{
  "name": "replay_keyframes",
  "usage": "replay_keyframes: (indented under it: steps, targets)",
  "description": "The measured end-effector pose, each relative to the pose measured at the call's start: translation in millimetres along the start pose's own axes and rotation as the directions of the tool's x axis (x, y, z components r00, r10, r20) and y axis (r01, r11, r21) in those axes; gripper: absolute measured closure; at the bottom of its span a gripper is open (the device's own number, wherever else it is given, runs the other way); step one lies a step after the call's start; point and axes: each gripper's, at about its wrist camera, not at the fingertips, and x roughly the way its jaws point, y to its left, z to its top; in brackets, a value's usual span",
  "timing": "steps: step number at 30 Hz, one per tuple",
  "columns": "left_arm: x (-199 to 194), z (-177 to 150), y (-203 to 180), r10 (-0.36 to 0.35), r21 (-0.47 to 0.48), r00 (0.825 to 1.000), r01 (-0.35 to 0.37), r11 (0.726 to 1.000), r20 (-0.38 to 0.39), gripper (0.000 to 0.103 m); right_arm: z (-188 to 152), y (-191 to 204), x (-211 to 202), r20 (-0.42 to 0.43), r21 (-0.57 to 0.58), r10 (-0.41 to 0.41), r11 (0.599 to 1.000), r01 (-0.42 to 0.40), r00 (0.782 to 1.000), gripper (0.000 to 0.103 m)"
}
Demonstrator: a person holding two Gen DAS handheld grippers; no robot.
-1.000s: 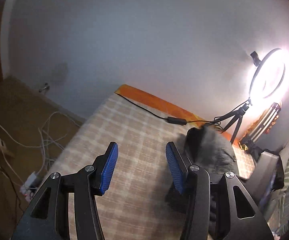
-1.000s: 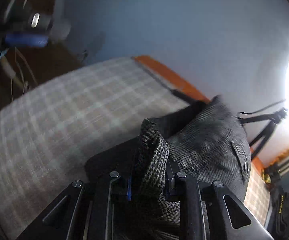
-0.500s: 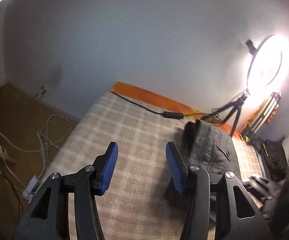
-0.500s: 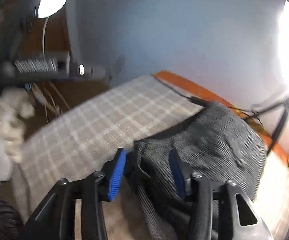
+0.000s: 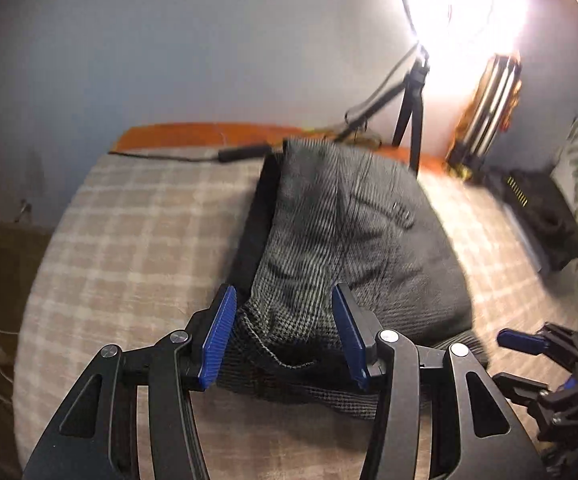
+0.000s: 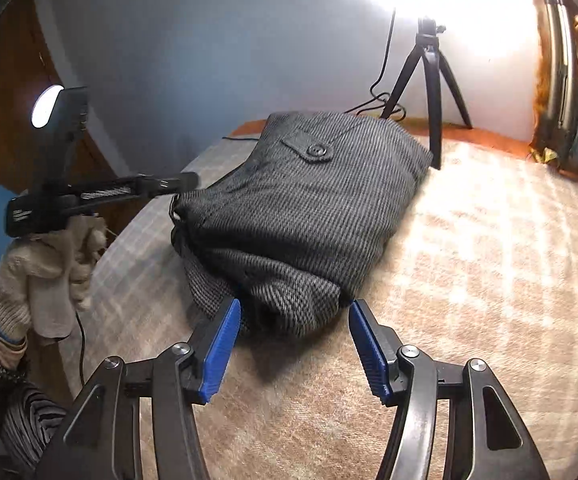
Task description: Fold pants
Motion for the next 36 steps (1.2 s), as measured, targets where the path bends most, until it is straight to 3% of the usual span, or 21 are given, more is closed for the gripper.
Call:
replay_keyframes:
  steps: [3, 5, 7, 8, 11, 14, 18, 22, 24, 26, 27, 28, 33, 36]
  targets:
    - [6.9, -2.9, 0.5, 0.029, 0.007, 0.999, -0.028, 1.0, -0.018, 0.054, 0.2, 4.1, 12.7, -0.019, -0.063, -0.044, 0.997, 0.042, 0.999, 0.043]
    - [11.0, -2.9, 2.4, 0.035, -0.001, 0.999, -0.035, 0.999, -0.026, 0.054, -0.5, 3.0, 20.0, -0.036, -0.064, -0.043, 0.997, 0.04, 0.998, 0.051]
    - [15.3, -3.2, 3.7, 0.037, -0.004, 0.999, -0.037, 0.999, -0.037, 0.054, -1.7, 1.7, 30.3, -0.075, -0.055, -0.04, 0.998, 0.036, 0.996, 0.087]
    - [17.7, -3.3, 4.7, 0.04, -0.005, 0.998, -0.04, 0.999, -0.044, 0.051, -2.2, 1.1, 28.3, -0.073, -0.053, -0.035, 0.998, 0.031, 0.997, 0.092]
    - [24.1, -3.4, 9.6, 0.048, -0.026, 0.997, -0.049, 0.998, -0.064, 0.051, -9.6, 14.2, 15.8, -0.031, -0.107, -0.034, 0.994, 0.031, 0.999, 0.096]
    - [27.7, -3.2, 14.7, 0.048, -0.042, 0.996, -0.051, 0.998, -0.071, 0.051, -17.7, 19.0, 8.3, -0.05, -0.155, -0.017, 0.988, 0.009, 0.999, 0.097]
    - [27.0, -0.4, 14.5, 0.103, -0.022, 0.993, -0.105, 0.994, -0.061, 0.051, -22.9, 13.9, 6.8, -0.052, -0.166, -0.011, 0.986, 0.002, 0.999, 0.097]
    - [10.0, 5.7, 2.5, 0.129, 0.011, 0.992, -0.129, 0.992, -0.006, 0.053, -21.9, 4.8, -3.9, -0.054, -0.151, 0.136, 0.978, -0.143, 0.989, 0.1]
    - [-0.5, 9.3, -10.3, 0.108, 0.048, 0.994, -0.109, 0.993, 0.023, 0.053, -18.6, -0.8, -14.2, -0.047, -0.134, 0.221, 0.965, -0.225, 0.974, 0.1]
    - [-12.4, 4.9, -26.4, 0.058, 0.091, 0.998, -0.062, 0.994, 0.039, 0.053, -12.2, -10.3, -24.3, -0.005, -0.124, 0.171, 0.978, -0.17, 0.985, 0.09]
    - [-16.8, 1.2, -36.3, 0.022, 0.115, 0.999, -0.026, 0.993, 0.037, 0.053, -6.8, -23.2, -27.8, 0.02, -0.077, 0.139, 0.988, -0.137, 0.99, 0.07]
    - [-19.4, -1.3, -41.8, 0.002, 0.13, 0.999, -0.006, 0.992, 0.032, 0.053, -3.0, -33.6, -29.4, 0.038, -0.031, 0.121, 0.992, -0.12, 0.992, 0.058]
    - [-34.3, -31.2, -91.2, -0.132, 0.258, 0.991, 0.128, 0.957, -0.004, 0.049, 23.5, -102.0, -22.7, 0.079, 0.257, 0.12, 0.957, -0.137, 0.99, 0.052]
    - [-37.5, -43.9, -120.5, -0.162, 0.344, 0.987, 0.159, 0.926, -0.02, 0.046, 40.6, -120.9, -3.7, 0.056, 0.339, 0.169, 0.924, -0.178, 0.984, 0.046]
